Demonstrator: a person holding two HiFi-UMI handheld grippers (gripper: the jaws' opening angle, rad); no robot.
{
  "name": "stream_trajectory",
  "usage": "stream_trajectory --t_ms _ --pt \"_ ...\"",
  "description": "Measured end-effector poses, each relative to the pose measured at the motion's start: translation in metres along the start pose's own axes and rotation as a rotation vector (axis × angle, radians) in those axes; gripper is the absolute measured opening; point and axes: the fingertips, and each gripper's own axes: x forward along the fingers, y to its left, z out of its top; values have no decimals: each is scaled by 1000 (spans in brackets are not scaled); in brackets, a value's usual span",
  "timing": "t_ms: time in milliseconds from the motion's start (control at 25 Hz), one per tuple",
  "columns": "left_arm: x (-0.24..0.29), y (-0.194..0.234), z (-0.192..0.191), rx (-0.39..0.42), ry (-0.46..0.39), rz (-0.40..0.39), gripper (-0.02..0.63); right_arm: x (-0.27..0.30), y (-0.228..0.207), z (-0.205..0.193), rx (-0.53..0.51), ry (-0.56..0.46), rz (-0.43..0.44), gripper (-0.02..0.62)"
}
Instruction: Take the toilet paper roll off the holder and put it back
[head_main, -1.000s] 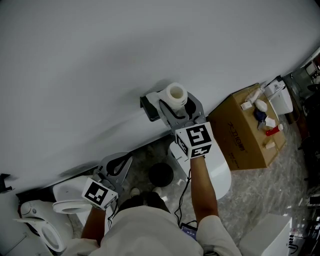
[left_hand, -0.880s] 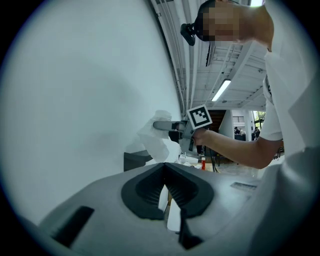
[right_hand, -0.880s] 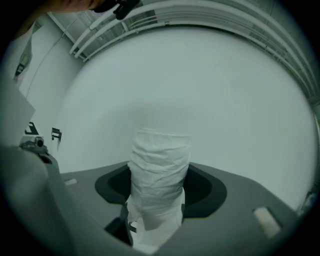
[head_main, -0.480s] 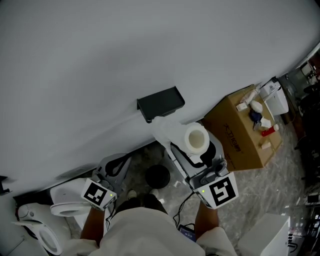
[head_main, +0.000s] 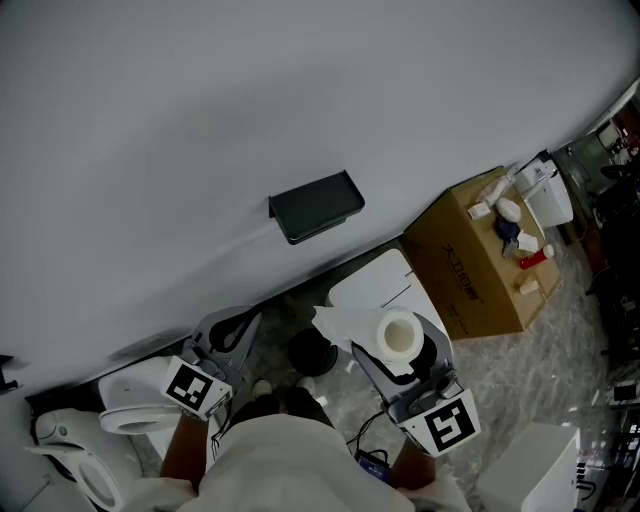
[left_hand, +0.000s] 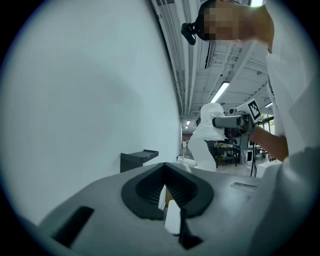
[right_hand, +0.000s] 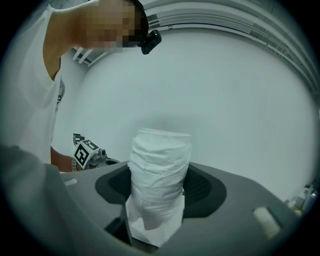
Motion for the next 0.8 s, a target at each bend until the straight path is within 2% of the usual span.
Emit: stream_trajectory --t_ms 800 --pt "-2 -3 2 -1 -5 4 -2 -1 -1 0 -9 -3 11 284"
